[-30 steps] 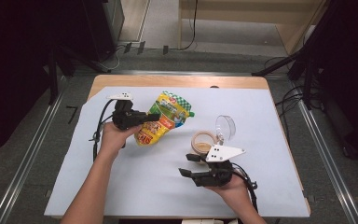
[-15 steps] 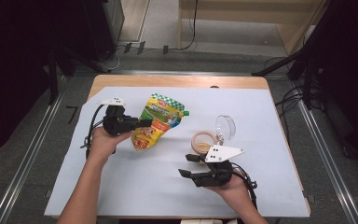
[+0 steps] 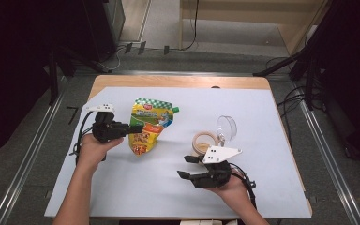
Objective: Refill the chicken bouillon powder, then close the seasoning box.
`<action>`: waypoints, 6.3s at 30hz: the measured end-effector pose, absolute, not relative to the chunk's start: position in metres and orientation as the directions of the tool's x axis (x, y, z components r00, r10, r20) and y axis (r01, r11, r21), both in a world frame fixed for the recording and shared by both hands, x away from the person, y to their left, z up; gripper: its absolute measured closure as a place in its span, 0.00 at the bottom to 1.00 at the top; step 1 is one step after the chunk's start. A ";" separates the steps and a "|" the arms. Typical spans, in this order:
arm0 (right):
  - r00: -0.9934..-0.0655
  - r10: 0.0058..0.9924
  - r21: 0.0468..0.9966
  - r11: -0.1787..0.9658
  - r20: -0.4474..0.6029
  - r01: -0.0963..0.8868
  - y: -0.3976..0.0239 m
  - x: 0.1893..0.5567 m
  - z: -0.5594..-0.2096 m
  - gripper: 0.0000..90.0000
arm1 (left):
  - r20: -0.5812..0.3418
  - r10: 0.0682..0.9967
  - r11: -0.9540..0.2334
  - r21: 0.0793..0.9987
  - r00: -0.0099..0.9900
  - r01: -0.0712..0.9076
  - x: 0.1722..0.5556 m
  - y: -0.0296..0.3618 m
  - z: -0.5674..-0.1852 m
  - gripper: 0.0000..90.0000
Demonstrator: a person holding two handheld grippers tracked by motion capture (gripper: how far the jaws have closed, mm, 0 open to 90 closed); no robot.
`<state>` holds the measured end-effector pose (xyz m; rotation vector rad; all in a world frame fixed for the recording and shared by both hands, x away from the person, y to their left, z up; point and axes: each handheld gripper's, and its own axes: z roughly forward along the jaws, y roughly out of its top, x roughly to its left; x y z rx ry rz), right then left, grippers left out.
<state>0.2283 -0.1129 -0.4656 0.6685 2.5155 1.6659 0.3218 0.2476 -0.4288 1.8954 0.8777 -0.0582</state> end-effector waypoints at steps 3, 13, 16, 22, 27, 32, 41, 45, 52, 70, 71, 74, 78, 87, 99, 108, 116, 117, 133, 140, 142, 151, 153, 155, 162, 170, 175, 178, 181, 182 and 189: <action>-0.906 0.381 0.888 0.329 0.187 0.322 -0.112 0.230 -0.466 0.50 | -0.408 0.543 -0.241 0.762 0.734 0.601 0.318 0.252 -0.429 0.96; -0.911 0.377 0.885 0.352 0.165 0.306 -0.108 0.226 -0.464 0.50 | -0.364 0.550 -0.274 0.771 0.751 0.574 0.305 0.262 -0.431 0.91; -0.913 0.375 0.883 0.357 0.162 0.304 -0.107 0.227 -0.465 0.50 | -0.371 0.538 -0.260 0.781 0.757 0.568 0.304 0.263 -0.428 0.88; -0.911 0.379 0.883 0.354 0.164 0.307 -0.108 0.228 -0.465 0.50 | -0.366 0.519 -0.251 0.798 0.772 0.548 0.302 0.262 -0.416 0.78; -0.909 0.382 0.882 0.355 0.166 0.310 -0.109 0.229 -0.466 0.50 | -0.357 0.538 -0.259 0.792 0.764 0.553 0.301 0.260 -0.403 0.67; -0.907 0.386 0.879 0.358 0.169 0.316 -0.109 0.230 -0.466 0.50 | -0.349 0.556 -0.263 0.787 0.754 0.558 0.301 0.260 -0.391 0.58; -0.906 0.388 0.875 0.365 0.168 0.319 -0.109 0.230 -0.467 0.50 | -0.328 0.597 -0.274 0.774 0.732 0.571 0.299 0.259 -0.367 0.54; -0.906 0.389 0.872 0.372 0.165 0.318 -0.108 0.231 -0.468 0.50 | -0.312 0.620 -0.271 0.775 0.720 0.570 0.300 0.259 -0.355 0.54; -0.906 0.389 0.869 0.377 0.167 0.322 -0.107 0.230 -0.469 0.50 | -0.350 0.648 -0.239 0.749 0.676 0.617 0.305 0.260 -0.338 0.52; -0.903 0.402 0.865 0.387 0.153 0.319 -0.109 0.229 -0.469 0.50 | -0.294 0.724 -0.186 0.788 0.623 0.587 0.322 0.281 -0.330 0.50; -0.903 0.402 0.865 0.387 0.154 0.320 -0.109 0.229 -0.469 0.50 | -0.300 0.730 -0.180 0.783 0.614 0.596 0.324 0.284 -0.335 0.50; -0.903 0.402 0.866 0.385 0.152 0.318 -0.110 0.229 -0.469 0.50 | -0.303 0.739 -0.168 0.782 0.602 0.600 0.327 0.289 -0.344 0.50; -0.901 0.403 0.868 0.377 0.160 0.323 -0.112 0.229 -0.467 0.50 | -0.300 0.749 -0.168 0.777 0.591 0.607 0.332 0.292 -0.357 0.49; -0.897 0.410 0.870 0.370 0.162 0.326 -0.115 0.228 -0.461 0.50 | -0.309 0.761 -0.168 0.756 0.570 0.633 0.339 0.293 -0.381 0.49; -0.880 0.445 0.877 0.341 0.166 0.338 -0.130 0.232 -0.449 0.51 | -0.335 0.750 -0.184 0.723 0.571 0.666 0.345 0.288 -0.408 0.50; -0.857 0.484 0.880 0.314 0.175 0.357 -0.149 0.235 -0.436 0.52 | -0.326 0.739 -0.232 0.698 0.589 0.678 0.344 0.280 -0.421 0.50; -0.844 0.505 0.878 0.304 0.181 0.370 -0.167 0.238 -0.425 0.52 | -0.326 0.730 -0.236 0.704 0.600 0.670 0.341 0.278 -0.421 0.50; -0.842 0.508 0.877 0.303 0.181 0.372 -0.169 0.238 -0.424 0.52 | -0.326 0.731 -0.234 0.705 0.599 0.669 0.340 0.278 -0.421 0.50; -0.855 0.491 0.857 0.357 0.166 0.371 -0.205 0.238 -0.415 0.60 | -0.324 0.728 -0.230 0.716 0.605 0.660 0.338 0.283 -0.421 0.50; -0.841 0.502 0.852 0.335 0.200 0.402 -0.223 0.239 -0.420 0.79 | -0.329 0.727 -0.222 0.718 0.602 0.660 0.338 0.285 -0.420 0.50; -0.829 0.524 0.848 0.334 0.197 0.413 -0.229 0.241 -0.423 0.85 | -0.330 0.727 -0.219 0.720 0.602 0.658 0.338 0.286 -0.420 0.50; -0.748 0.613 0.830 0.257 0.255 0.494 -0.247 0.255 -0.436 1.00 | -0.328 0.730 -0.220 0.718 0.600 0.660 0.338 0.286 -0.421 0.50; -0.731 0.637 0.824 0.261 0.244 0.503 -0.247 0.259 -0.439 1.00 | -0.326 0.729 -0.222 0.719 0.602 0.659 0.338 0.286 -0.420 0.50; -0.713 0.659 0.827 0.246 0.240 0.506 -0.246 0.263 -0.440 1.00 | -0.327 0.726 -0.223 0.720 0.605 0.657 0.337 0.286 -0.420 0.50; -0.680 0.678 0.836 0.176 0.279 0.519 -0.242 0.278 -0.442 1.00 | -0.326 0.725 -0.228 0.717 0.606 0.659 0.338 0.285 -0.421 0.49; -0.669 0.689 0.842 0.161 0.278 0.515 -0.231 0.283 -0.443 1.00 | -0.325 0.724 -0.235 0.714 0.609 0.660 0.338 0.283 -0.422 0.49; -0.677 0.681 0.853 0.150 0.278 0.500 -0.228 0.280 -0.438 1.00 | -0.325 0.724 -0.236 0.712 0.608 0.661 0.339 0.283 -0.423 0.49; -0.687 0.672 0.858 0.149 0.277 0.491 -0.226 0.278 -0.437 1.00 | -0.326 0.725 -0.236 0.710 0.607 0.663 0.339 0.282 -0.423 0.49; -0.698 0.665 0.862 0.160 0.266 0.481 -0.223 0.276 -0.435 1.00 | -0.321 0.723 -0.241 0.712 0.611 0.660 0.339 0.282 -0.423 0.49; -0.699 0.665 0.862 0.165 0.261 0.479 -0.222 0.276 -0.434 1.00 | -0.322 0.723 -0.240 0.713 0.611 0.659 0.339 0.282 -0.423 0.49; -0.699 0.673 0.867 0.172 0.243 0.467 -0.223 0.273 -0.432 0.95 | -0.316 0.728 -0.241 0.713 0.608 0.658 0.339 0.283 -0.423 0.49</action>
